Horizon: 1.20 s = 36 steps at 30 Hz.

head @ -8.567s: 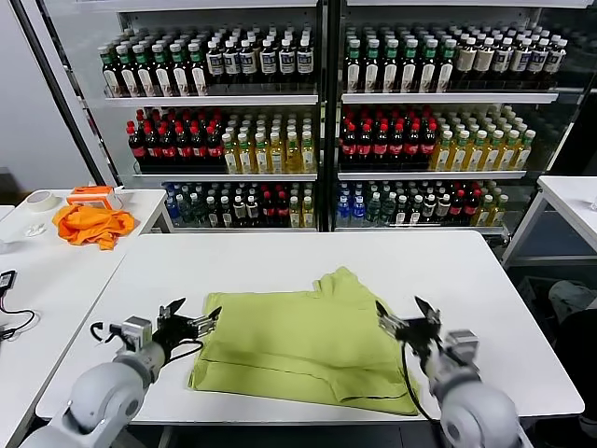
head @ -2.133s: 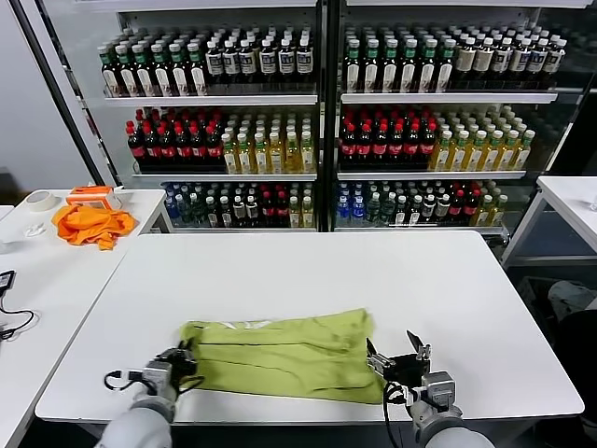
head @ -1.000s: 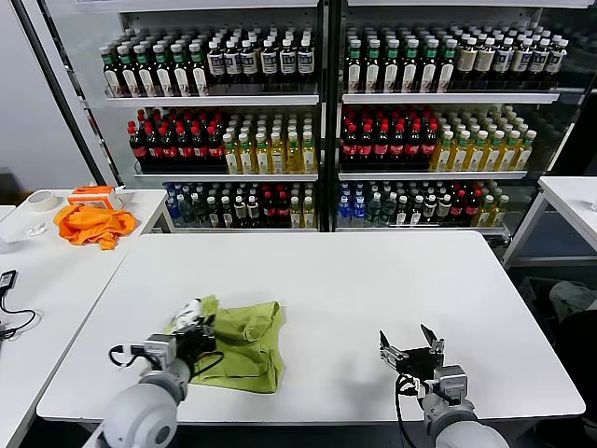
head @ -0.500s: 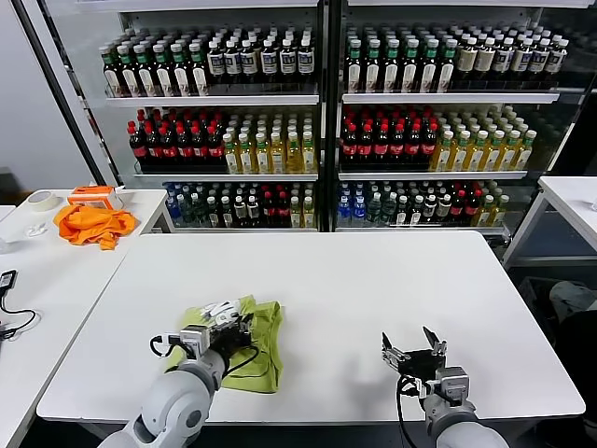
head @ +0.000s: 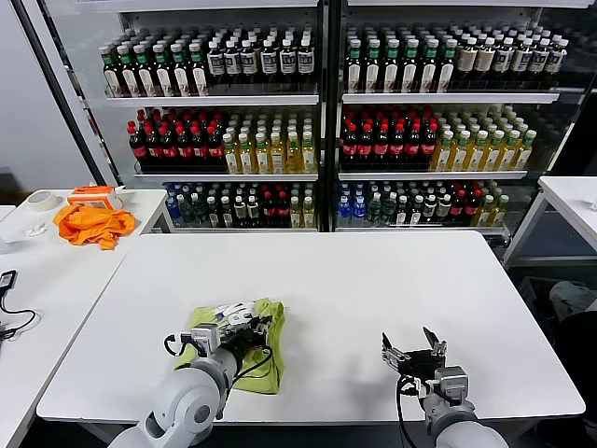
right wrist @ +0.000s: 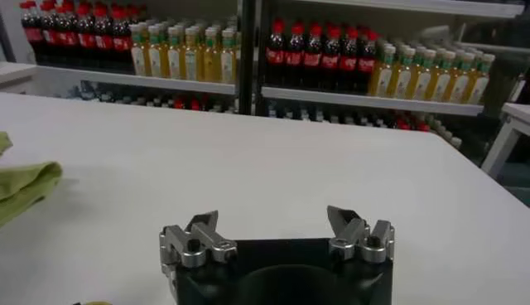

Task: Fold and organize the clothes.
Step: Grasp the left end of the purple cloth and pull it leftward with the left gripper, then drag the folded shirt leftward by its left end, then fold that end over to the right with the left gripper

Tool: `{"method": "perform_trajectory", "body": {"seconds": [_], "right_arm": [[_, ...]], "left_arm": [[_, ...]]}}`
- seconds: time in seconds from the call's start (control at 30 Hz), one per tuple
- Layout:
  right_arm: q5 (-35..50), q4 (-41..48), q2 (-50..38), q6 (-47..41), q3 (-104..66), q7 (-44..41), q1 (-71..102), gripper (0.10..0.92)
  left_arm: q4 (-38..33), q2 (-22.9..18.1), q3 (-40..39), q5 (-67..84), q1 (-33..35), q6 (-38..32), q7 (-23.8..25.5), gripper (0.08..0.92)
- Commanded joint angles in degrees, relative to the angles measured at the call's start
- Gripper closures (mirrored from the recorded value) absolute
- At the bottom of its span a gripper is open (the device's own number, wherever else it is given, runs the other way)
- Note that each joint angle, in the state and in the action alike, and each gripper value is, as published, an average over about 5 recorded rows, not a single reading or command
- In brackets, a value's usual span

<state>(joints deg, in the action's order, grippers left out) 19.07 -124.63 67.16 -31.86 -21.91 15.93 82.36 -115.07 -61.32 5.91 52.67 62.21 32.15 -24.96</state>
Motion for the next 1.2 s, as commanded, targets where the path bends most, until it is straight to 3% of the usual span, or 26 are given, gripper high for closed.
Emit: {"method": "perform_trajectory", "body": {"seconds": [0.03, 0.3, 0.53, 0.77, 1.2], "right_arm": [[0.02, 0.18, -0.05, -0.03, 0.12, -0.03, -0.32, 0.203], [0.12, 0.91, -0.15, 0.22, 0.67, -0.34, -1.39, 0.203], [0.02, 1.47, -0.08, 0.28, 1.92, -0.32, -2.25, 0.203], [0.03, 1.41, -0.38, 0.35, 1.64, -0.39, -1.95, 0.203], [0.06, 1.70, -0.28, 0.69, 0.95, -0.54, -1.56, 0.203]], "left_arm": [[-4.73, 2.88, 5.79, 0.06, 1.42, -4.38, 2.20, 0.572], [3.36, 9.97, 19.76, -8.11, 8.81, -1.06, 2.56, 0.356], [6.91, 8.52, 18.61, -13.25, 11.52, -0.33, 3.60, 0.190], [8.08, 6.16, 15.18, -14.25, 10.85, -0.94, 4.97, 0.177], [8.61, 5.38, 13.00, -17.34, 11.78, -2.35, 7.18, 0.188]]}}
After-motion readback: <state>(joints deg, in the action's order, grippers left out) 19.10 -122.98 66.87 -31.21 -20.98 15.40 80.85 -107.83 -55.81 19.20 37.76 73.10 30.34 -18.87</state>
